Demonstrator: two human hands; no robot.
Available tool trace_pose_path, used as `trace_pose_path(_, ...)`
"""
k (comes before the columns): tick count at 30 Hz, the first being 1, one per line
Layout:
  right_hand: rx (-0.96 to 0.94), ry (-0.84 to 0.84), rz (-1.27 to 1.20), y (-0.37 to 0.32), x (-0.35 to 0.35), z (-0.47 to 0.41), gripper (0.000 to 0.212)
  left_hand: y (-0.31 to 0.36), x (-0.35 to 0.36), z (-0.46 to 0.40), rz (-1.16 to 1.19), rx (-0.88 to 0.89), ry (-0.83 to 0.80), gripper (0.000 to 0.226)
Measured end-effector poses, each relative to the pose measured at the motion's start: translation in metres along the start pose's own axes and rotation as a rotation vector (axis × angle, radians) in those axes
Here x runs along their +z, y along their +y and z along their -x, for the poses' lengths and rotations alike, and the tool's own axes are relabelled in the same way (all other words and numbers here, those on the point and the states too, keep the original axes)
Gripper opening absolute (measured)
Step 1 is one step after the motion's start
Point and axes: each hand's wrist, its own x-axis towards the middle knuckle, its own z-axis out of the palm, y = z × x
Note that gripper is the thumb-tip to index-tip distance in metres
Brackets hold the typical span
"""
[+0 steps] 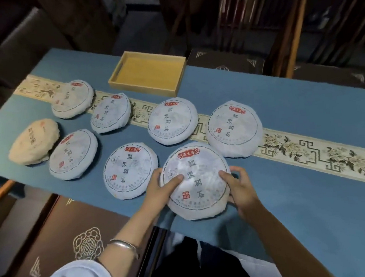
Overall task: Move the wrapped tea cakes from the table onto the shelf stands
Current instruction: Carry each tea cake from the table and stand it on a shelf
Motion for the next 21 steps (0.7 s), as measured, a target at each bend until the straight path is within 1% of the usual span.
trace_pose_path(3, -0.080, -0.085, 0.000, -0.015, 0.018, 0.004, 0.017, 0.025, -0.015, 0.009, 0.053, 0.058, 0.081, 0.047)
trace_pose_path(5, -0.128, -0.152, -0.004, -0.021, 0.032, 0.009, 0.019, 0.035, -0.023, 0.017, 0.088, 0.106, 0.125, 0.053)
trace_pose_path(9, -0.152, -0.269, 0.025, -0.025, 0.056, 0.018, 0.024, 0.036, -0.044, 0.037, 0.214, 0.150, 0.223, 0.066)
trace_pose_path(12, -0.146, -0.345, 0.050, -0.026, 0.075, 0.031, 0.025, 0.026, -0.060, 0.057, 0.363, 0.118, 0.273, 0.074)
trace_pose_path(15, -0.154, -0.424, 0.154, -0.026, 0.090, 0.049, 0.029, 0.007, -0.071, 0.082, 0.474, 0.087, 0.340, 0.073)
trace_pose_path(18, -0.178, -0.509, 0.283, -0.025, 0.104, 0.077, 0.031, -0.015, -0.091, 0.114, 0.643, 0.129, 0.436, 0.064)
trace_pose_path(21, -0.221, -0.520, 0.340, -0.019, 0.119, 0.115, 0.023, -0.032, -0.118, 0.155, 0.765, 0.217, 0.537, 0.070)
